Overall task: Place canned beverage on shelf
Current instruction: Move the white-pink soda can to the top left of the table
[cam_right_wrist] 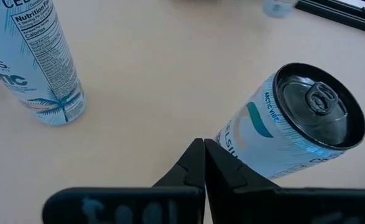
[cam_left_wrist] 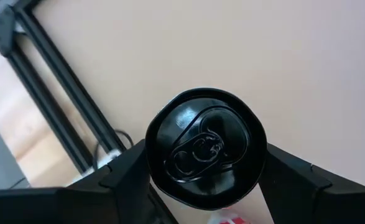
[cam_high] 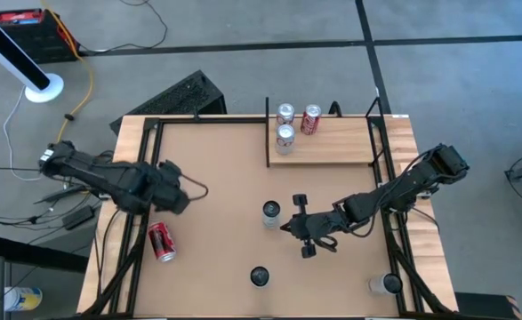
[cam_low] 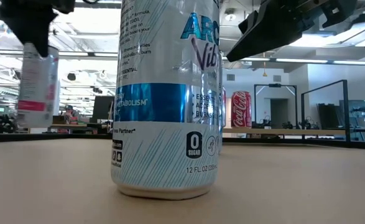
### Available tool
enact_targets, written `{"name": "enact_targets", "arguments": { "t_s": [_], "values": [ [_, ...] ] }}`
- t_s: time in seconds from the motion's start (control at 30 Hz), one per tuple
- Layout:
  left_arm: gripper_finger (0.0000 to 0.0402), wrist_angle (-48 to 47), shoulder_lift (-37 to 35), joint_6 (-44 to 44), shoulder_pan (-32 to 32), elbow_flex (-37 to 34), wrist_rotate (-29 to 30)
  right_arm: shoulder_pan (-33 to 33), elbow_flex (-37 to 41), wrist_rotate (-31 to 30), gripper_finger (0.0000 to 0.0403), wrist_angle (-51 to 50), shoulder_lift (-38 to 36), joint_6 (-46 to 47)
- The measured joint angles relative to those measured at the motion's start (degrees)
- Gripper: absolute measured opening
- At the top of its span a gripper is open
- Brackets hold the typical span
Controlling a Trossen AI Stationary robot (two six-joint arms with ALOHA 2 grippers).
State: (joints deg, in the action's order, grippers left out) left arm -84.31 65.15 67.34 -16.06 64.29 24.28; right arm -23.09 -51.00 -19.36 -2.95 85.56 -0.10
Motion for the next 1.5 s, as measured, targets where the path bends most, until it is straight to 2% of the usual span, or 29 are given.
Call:
{"name": "enact_targets", "arguments": {
  "t_s": [0.17,0.33,0.57,0.73,0.87,1.0,1.3,1.5],
  "values": [
    [0.0235,0.3,-2.4,-8.9,10.5,0.0,1.9,0.0,0.0,0.0,0.0024,0.0,0.0,0.0],
    [0.0235,2.1,-6.3,-19.0,23.8,0.0,1.8,-0.1,0.0,0.0,0.0024,0.0,0.0,0.0],
    [0.0234,10.6,-6.7,-34.2,41.3,0.0,-5.6,-0.5,0.0,0.0,0.0024,0.1,0.0,0.0],
    [0.0234,17.7,-3.8,-42.2,51.9,0.0,-11.0,-0.6,0.0,0.0,0.0024,0.6,0.0,0.1],
    [0.0237,18.4,-0.3,-46.0,58.9,0.0,-12.7,-1.0,0.0,0.0,0.0024,0.9,0.0,0.1],
    [0.0238,19.0,2.5,-47.5,62.9,0.0,-12.9,-1.8,0.0,0.0,0.0024,0.8,0.0,0.0],
    [0.0252,23.6,3.4,-48.3,63.1,-0.2,-15.1,-2.4,0.0,0.0,0.0024,0.5,0.0,-0.4],
    [0.0273,25.2,3.4,-47.8,63.0,-3.5,-15.7,-2.4,0.0,0.0,0.0024,0.2,0.0,-0.4]
  ]
}}
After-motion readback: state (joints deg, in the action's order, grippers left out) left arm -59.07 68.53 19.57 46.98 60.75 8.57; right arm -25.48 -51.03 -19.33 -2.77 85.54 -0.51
